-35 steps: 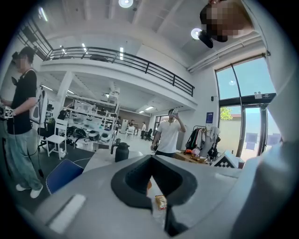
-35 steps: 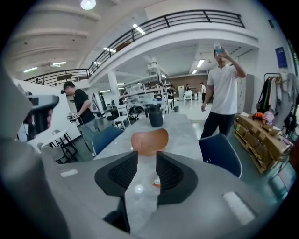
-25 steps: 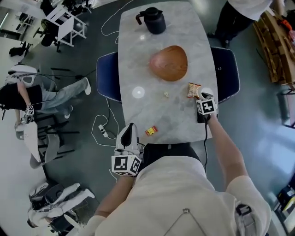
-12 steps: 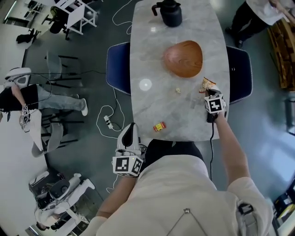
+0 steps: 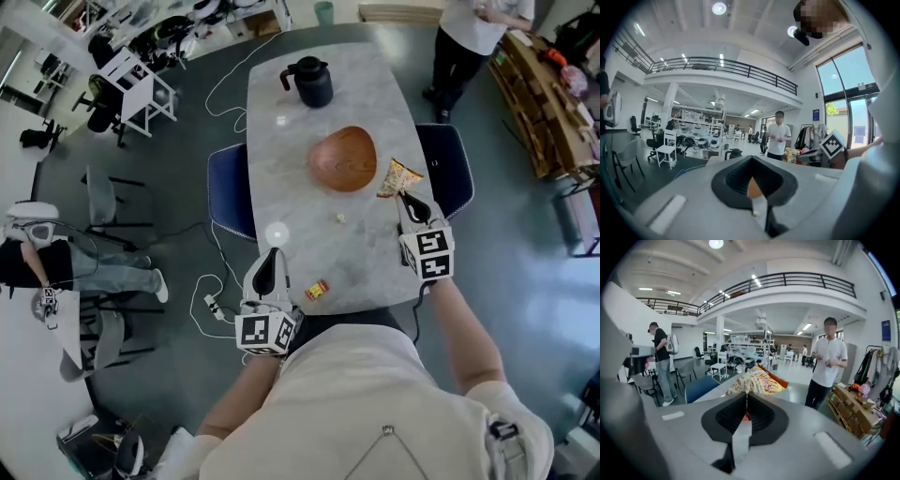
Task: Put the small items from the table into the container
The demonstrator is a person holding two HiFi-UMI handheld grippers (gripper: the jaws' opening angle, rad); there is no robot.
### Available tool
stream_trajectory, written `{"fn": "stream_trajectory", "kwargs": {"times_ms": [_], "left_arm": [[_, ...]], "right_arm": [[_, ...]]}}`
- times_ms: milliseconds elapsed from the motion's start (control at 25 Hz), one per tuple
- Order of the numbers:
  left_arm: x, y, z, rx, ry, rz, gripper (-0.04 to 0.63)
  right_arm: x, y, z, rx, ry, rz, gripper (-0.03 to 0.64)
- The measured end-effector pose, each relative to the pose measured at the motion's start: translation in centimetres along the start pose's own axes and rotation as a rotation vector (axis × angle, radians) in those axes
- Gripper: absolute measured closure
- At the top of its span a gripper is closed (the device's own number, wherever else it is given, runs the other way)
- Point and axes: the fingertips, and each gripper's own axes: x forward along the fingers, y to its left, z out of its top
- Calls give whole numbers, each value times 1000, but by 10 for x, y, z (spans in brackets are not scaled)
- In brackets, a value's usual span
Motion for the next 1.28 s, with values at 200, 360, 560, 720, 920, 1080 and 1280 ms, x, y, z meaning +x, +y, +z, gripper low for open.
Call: {"fn": "stream_trajectory", "kwargs": {"times_ms": [200,360,560,720,920,1080,1280], "left_arm": [[15,-15,25,-1,-75,-97,592],[17,-29,33,5,-96,-154,592],[21,-47,38,5,-96,-223,592],[25,-64,43,21,-104,-271,594],[22,-66,38,29,-102,-284,594],[22,-59,33,18,-92,-260,594],[14,-34,25,-2,-78,-192,594]], "right_arm": [[-64,8,53,1,-157,-51,580],[-98,22,59,15,-201,-46,581],[-122,48,67,-6,-231,22,581],[-131,53,67,-8,-235,33,583],[-129,57,60,16,-212,42,583],[-116,53,50,44,-147,61,583],[-76,50,32,63,-5,103,583]]}}
